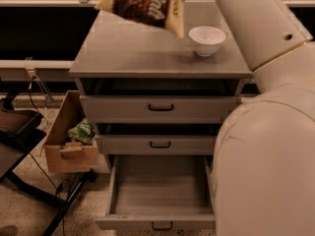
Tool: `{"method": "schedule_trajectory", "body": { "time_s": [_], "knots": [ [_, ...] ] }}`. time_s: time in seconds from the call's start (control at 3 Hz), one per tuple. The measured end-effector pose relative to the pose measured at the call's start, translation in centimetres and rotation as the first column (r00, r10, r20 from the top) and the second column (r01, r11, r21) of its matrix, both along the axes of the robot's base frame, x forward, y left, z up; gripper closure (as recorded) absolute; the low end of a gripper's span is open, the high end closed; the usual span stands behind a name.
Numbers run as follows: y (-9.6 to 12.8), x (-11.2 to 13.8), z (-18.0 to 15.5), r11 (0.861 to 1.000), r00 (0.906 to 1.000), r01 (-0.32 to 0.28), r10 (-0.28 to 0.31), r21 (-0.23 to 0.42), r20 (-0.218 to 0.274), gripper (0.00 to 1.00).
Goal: Pick brown chip bag from bottom drawer and place on counter
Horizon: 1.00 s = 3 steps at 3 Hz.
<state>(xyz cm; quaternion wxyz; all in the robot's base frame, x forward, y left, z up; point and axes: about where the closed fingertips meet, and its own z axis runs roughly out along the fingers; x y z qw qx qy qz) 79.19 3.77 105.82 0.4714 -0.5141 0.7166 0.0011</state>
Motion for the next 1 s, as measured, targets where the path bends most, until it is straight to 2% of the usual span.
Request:
{"method": "schedule_trajectory", "body": {
  "time_s": [0.33, 0.67, 1.0],
  "knots": [
    [4.5, 2.1, -6.8, 0.988, 0.9977, -0.068, 0.068, 0.135, 0.006, 1.00],
    [7.0, 4.2, -9.7, 0.966, 0.9954, -0.095, 0.088, 0.241, 0.038, 1.00],
    [7.2, 4.2, -9.5, 0.966, 0.9954, -0.094, 0.086, 0.241, 0.043, 0.74]
  ]
}}
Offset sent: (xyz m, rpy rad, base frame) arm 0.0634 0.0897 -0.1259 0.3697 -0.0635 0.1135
